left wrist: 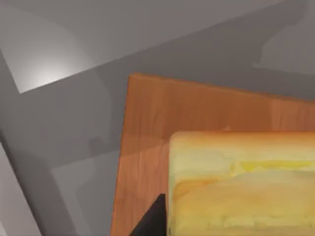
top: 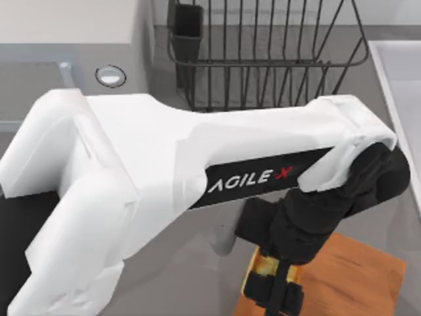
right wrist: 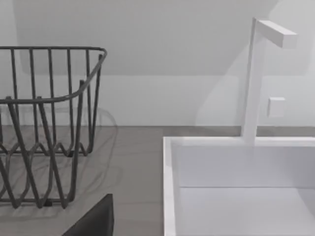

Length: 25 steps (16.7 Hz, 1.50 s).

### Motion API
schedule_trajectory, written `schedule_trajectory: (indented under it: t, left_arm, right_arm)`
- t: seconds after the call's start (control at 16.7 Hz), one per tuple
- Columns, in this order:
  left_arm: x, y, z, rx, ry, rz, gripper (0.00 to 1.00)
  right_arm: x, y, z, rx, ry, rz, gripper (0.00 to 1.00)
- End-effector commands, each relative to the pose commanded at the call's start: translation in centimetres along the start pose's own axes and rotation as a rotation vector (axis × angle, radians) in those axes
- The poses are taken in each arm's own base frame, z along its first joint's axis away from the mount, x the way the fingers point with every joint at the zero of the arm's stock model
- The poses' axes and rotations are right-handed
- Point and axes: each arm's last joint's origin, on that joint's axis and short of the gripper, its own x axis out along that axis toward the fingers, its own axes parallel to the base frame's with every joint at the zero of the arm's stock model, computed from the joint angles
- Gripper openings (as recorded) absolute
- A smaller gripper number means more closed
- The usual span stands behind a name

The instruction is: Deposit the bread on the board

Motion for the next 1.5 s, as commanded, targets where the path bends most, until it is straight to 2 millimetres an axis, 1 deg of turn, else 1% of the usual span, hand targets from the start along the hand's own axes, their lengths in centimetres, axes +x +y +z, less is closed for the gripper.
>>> schedule_trajectory:
  t: [0.18, 0.42, 0.6, 0.9, 0.96, 1.14, 1.5]
  left_arm:
    - [-1.1, -0.2, -1.8, -0.156, 0.064, -0.059, 0.00]
    - [-2.2, -0.5, -3.3, -0.299, 0.144, -0.107, 0.00]
    - [-2.6, -0.7, -3.8, -0.345, 0.174, -0.120, 0.00]
    - [-2.6, -0.7, -3.8, -0.348, 0.176, -0.121, 0.00]
    - [-2.7, -0.8, -3.6, -0.351, 0.176, -0.121, 0.00]
    - [-2.3, -0.9, -3.7, -0.352, 0.176, -0.121, 0.00]
    - [-0.1, -1.1, -4.2, -0.346, 0.185, -0.124, 0.00]
  right_arm:
    - [0.0, 0.0, 0.0, 0.000, 0.000, 0.000, 1.00]
    - [0.0, 0.0, 0.0, 0.000, 0.000, 0.000, 1.00]
    - [0.0, 0.0, 0.0, 0.000, 0.000, 0.000, 1.00]
    - [0.0, 0.0, 0.0, 0.000, 0.000, 0.000, 1.00]
    - [0.0, 0.0, 0.0, 0.000, 0.000, 0.000, 1.00]
    - [0.0, 0.0, 0.0, 0.000, 0.000, 0.000, 1.00]
    - [0.0, 0.0, 0.0, 0.000, 0.000, 0.000, 1.00]
